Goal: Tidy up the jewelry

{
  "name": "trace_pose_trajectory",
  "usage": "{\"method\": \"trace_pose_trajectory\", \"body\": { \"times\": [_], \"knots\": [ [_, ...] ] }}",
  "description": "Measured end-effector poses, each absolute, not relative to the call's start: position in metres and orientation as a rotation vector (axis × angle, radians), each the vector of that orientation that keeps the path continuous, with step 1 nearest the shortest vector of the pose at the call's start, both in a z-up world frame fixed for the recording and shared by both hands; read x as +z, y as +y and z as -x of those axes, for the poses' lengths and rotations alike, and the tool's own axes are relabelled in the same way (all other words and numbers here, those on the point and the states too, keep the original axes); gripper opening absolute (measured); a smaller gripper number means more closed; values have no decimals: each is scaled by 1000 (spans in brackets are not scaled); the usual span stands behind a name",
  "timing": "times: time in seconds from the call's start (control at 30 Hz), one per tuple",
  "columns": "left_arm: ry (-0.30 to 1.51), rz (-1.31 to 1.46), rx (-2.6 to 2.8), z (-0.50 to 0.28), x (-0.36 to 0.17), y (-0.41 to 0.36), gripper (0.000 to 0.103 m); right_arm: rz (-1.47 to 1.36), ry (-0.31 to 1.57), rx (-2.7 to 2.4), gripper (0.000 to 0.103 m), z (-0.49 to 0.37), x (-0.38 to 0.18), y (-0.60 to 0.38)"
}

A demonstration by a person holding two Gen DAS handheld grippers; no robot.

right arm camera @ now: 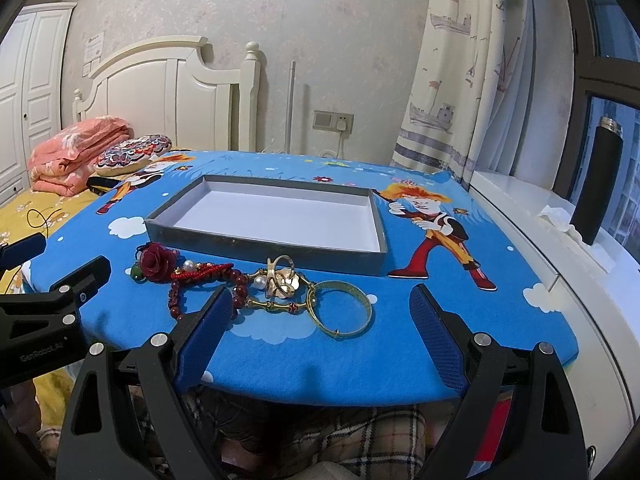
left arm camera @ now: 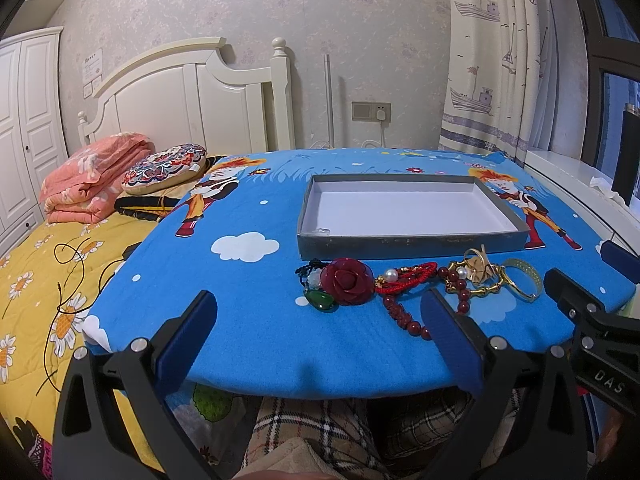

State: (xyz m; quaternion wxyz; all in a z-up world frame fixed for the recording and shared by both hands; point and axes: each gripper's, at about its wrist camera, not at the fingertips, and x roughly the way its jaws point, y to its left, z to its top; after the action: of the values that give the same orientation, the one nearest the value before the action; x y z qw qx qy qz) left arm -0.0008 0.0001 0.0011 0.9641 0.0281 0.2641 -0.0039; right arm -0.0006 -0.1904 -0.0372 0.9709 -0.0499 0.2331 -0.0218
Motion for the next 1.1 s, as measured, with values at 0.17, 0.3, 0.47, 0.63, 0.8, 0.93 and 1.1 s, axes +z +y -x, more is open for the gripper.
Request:
{"method": "trace_pose_trajectory", "body": {
  "times": [0.17, 0.3, 0.47, 0.63, 0.8, 0.93, 1.1],
  "knots": [
    [533, -54, -7, 0, 0, 0, 98, 104, 471, -42, 84, 4, -45, -182],
    [538, -48, -11, -1, 0, 0, 98, 101, 471, -39, 84, 4, -44, -183],
    [544, -46, -11, 2, 3, 3, 98, 98, 473, -40, 84, 3, -42, -183],
    [551, -46, -16, 3, 3, 3, 98, 94, 475, -42, 84, 2, -39, -186],
    [556, -50, -18, 1, 1, 2, 98, 97, 478, -48, 84, 3, -39, -188],
    [564, -47, -15, 0, -1, 1, 98, 96, 484, -52, 84, 1, -39, -190],
    [572, -45, -17, -1, -1, 2, 98, 96, 487, -58, 84, 1, -39, -190]
  ]
}}
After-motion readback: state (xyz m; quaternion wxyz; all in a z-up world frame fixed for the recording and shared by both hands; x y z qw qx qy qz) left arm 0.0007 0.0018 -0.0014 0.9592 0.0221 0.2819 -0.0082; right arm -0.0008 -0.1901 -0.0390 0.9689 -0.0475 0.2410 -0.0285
